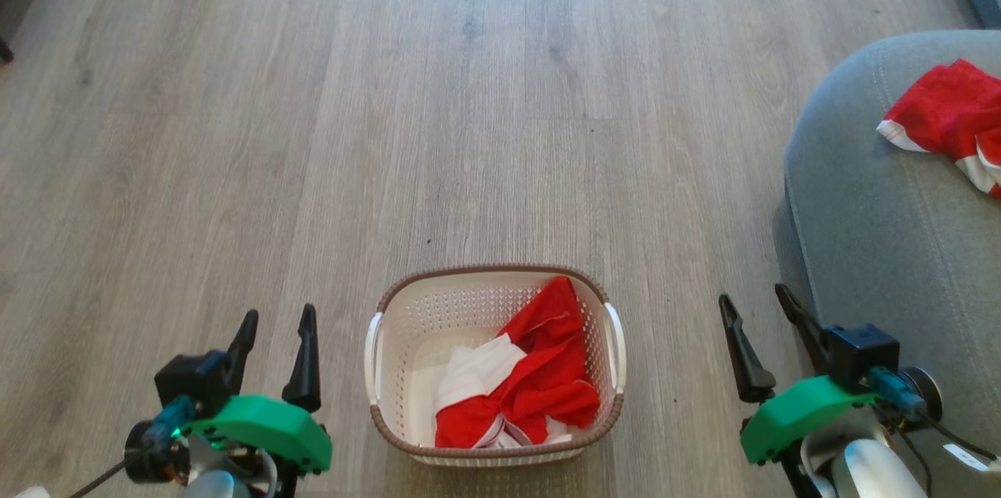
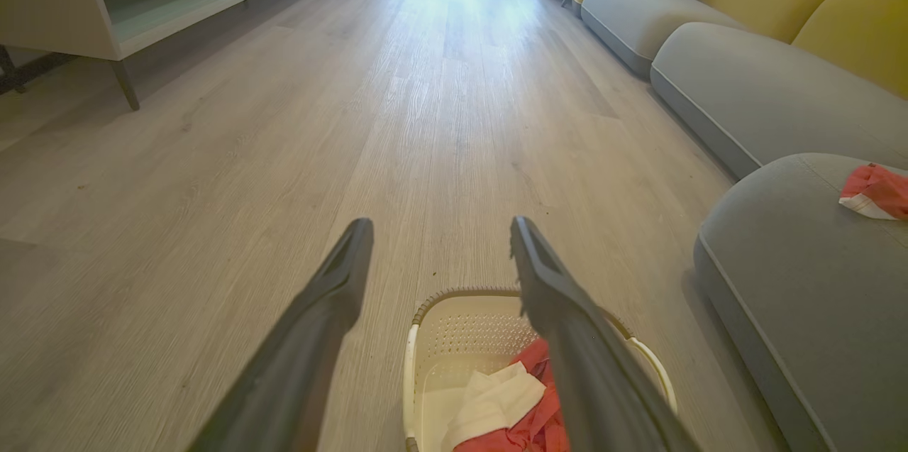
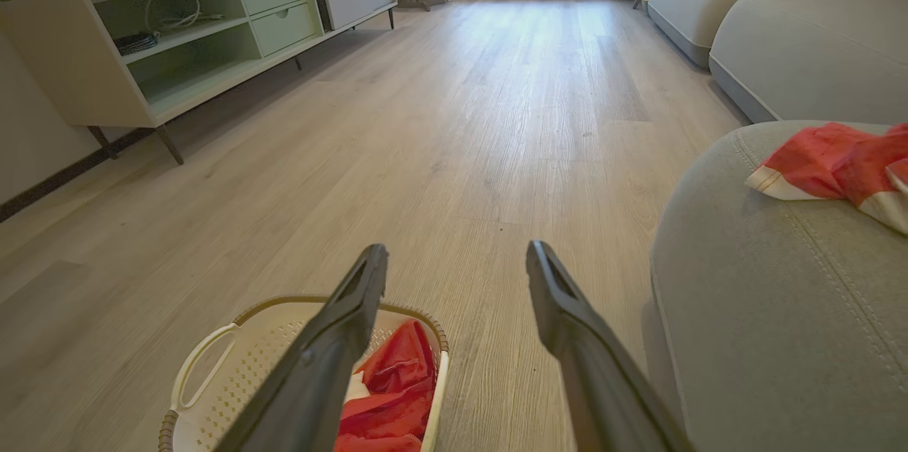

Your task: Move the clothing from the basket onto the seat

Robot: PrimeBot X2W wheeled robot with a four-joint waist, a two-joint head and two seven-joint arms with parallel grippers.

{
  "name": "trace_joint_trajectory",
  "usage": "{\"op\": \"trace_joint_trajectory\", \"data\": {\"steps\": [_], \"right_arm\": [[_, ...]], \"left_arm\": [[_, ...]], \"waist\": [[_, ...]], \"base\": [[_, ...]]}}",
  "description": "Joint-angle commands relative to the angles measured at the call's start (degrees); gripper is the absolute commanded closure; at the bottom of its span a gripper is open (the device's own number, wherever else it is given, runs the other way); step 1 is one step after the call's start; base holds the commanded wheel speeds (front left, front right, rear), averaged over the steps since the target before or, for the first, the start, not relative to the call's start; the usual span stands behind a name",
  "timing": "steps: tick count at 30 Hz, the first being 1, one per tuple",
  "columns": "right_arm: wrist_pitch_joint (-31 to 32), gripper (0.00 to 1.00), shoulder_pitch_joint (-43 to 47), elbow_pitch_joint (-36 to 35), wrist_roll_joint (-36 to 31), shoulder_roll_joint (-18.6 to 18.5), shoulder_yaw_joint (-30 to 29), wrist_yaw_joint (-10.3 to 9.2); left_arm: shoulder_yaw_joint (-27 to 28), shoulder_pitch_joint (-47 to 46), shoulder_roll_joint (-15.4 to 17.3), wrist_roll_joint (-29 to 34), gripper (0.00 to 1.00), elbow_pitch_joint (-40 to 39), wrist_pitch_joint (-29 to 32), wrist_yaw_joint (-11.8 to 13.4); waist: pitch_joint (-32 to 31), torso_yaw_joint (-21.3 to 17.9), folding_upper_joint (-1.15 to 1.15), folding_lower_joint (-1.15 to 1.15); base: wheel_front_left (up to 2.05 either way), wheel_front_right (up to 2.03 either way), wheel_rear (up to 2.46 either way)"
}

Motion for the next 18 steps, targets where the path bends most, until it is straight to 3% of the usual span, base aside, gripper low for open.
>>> {"op": "trace_joint_trajectory", "data": {"steps": [1,18], "right_arm": [[-0.6,0.0,-1.3,-2.0,-0.4,0.1,0.9,-0.02],[-0.6,0.0,-1.6,-2.4,-1.4,0.5,-0.1,-0.02]], "left_arm": [[2.3,-1.7,0.1,0.6,0.0,-1.9,-0.8,-0.3],[4.8,-2.1,-1.1,3.2,0.0,-1.2,-0.8,-2.1]], "waist": [[0.1,-0.1,0.0,0.01],[0.4,-0.9,0.0,0.01]], "base": [[0.0,0.0,0.0],[0.0,0.0,0.0]]}}
